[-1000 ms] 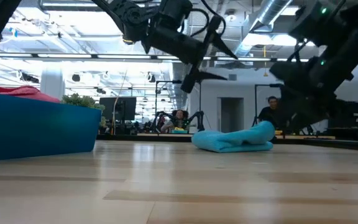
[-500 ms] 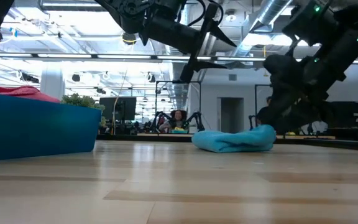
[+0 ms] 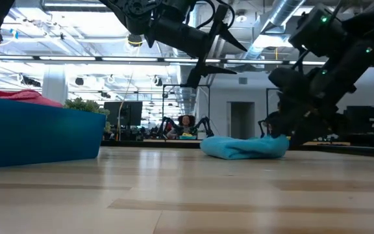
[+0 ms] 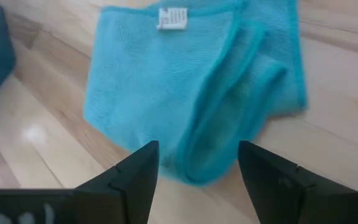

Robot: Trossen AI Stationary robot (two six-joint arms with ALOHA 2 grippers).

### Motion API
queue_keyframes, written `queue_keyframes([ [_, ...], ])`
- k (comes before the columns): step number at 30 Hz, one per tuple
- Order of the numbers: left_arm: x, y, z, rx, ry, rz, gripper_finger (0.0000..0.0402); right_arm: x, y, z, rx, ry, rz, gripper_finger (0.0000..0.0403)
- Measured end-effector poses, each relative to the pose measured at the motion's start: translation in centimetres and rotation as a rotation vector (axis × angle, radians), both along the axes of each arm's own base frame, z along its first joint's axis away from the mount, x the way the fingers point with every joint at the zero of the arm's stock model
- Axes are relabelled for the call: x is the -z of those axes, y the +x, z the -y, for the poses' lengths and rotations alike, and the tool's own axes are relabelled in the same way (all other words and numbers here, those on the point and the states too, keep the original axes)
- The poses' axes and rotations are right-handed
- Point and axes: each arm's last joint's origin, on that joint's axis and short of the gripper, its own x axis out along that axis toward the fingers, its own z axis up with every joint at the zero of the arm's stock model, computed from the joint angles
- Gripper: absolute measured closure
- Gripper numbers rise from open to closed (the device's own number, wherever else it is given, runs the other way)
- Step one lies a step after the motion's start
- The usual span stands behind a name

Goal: Fold microfiber towels
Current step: Fold the blue microfiber towel

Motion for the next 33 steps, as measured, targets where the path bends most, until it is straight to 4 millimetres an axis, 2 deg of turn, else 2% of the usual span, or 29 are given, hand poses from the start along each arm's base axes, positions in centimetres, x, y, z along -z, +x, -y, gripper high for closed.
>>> queue_keyframes([
  [6, 0.0, 0.0, 0.0, -0.004, 0.000, -0.002, 0.0154, 1.1, 0.6, -0.1, -0.036, 0.024, -0.015, 0.0175],
  [10, 0.0, 0.0, 0.0, 0.012, -0.006, -0.002, 0.0154, 1.2, 0.8, -0.2, -0.042, 0.049, -0.011, 0.0207],
  [12, 0.1, 0.0, 0.1, 0.017, -0.011, -0.005, 0.0154, 1.0, 0.8, -0.2, -0.042, 0.056, 0.005, 0.0241],
  [18, 0.1, 0.1, 0.7, 0.039, -0.015, -0.006, 0.0154, -0.8, 0.6, -0.1, -0.082, 0.036, 0.082, 0.0383],
  [24, 0.3, 0.2, 1.7, 0.103, -0.020, -0.032, 0.0154, -2.0, 0.4, 1.1, -0.074, -0.028, 0.123, 0.0375],
  [27, 0.5, 0.3, 2.2, 0.118, -0.016, -0.048, 0.0154, -2.6, 0.4, 1.8, -0.088, -0.078, 0.104, 0.0384],
  [30, 0.7, 0.3, 2.7, 0.133, -0.005, -0.071, 0.0154, -2.4, 0.3, 2.7, -0.093, -0.122, 0.057, 0.0396],
  [33, 1.1, 0.2, 3.3, 0.154, 0.011, -0.116, 0.0154, -2.1, 0.2, 3.5, -0.100, -0.154, 0.014, 0.0390],
])
